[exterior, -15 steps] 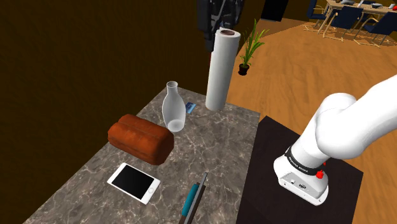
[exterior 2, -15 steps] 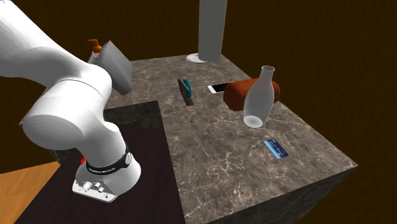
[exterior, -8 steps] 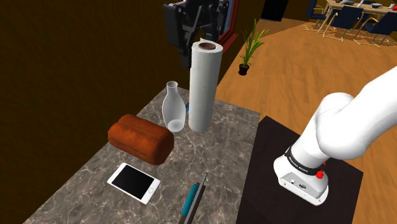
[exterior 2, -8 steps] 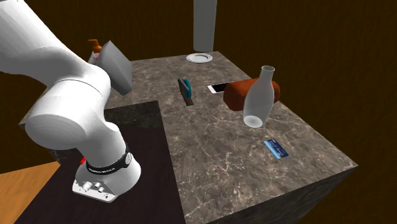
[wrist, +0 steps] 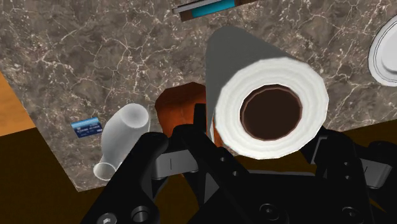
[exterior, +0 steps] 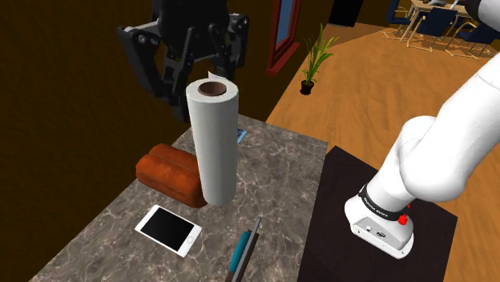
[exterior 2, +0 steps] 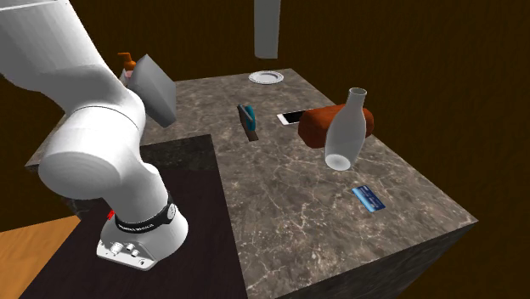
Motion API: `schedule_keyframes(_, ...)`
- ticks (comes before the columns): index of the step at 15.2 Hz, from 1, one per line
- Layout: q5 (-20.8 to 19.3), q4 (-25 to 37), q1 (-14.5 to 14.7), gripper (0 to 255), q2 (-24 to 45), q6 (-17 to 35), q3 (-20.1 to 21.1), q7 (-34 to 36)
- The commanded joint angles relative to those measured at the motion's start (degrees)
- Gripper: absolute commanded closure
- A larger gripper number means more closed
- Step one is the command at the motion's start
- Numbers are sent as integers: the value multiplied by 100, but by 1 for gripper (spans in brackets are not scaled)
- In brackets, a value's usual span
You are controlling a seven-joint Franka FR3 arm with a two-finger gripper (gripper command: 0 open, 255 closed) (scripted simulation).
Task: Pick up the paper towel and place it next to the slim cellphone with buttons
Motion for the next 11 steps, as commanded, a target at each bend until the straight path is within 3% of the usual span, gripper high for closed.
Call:
schedule_keyframes(1,-246,454,157,255,436,-62,266,426)
schedule_keyframes(5,-961,1484,731,255,1476,-250,690,1257)
schedule_keyframes(9,-1883,3000,1779,255,2724,-742,828,1963)
schedule_keyframes(11,-1736,2584,1633,255,2546,-478,800,1918)
